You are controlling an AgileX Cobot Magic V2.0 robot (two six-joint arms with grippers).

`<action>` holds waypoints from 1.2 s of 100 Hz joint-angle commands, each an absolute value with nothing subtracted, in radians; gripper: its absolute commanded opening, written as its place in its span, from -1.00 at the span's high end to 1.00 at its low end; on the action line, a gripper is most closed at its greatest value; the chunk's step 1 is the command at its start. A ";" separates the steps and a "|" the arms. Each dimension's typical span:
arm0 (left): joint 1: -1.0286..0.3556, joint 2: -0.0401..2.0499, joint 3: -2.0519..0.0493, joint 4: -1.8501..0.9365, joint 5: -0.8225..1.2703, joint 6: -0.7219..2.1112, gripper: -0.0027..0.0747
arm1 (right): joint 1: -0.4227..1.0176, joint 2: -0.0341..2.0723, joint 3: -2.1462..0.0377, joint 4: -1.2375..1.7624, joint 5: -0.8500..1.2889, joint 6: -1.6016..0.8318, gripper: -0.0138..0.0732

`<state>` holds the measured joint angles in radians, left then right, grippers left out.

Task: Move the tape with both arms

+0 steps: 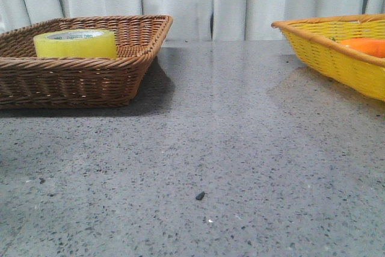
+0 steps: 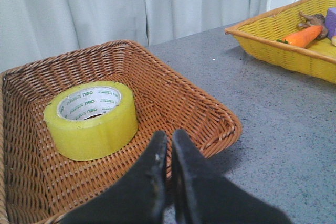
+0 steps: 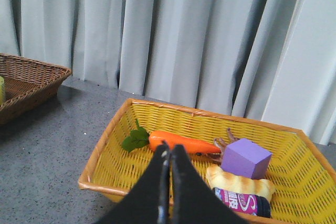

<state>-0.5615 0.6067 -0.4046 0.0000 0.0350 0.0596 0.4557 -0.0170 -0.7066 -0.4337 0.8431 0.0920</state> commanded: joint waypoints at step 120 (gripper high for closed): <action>-0.157 -0.035 0.012 -0.132 0.272 0.074 0.99 | 0.452 -0.021 -0.722 -0.467 0.775 0.085 0.84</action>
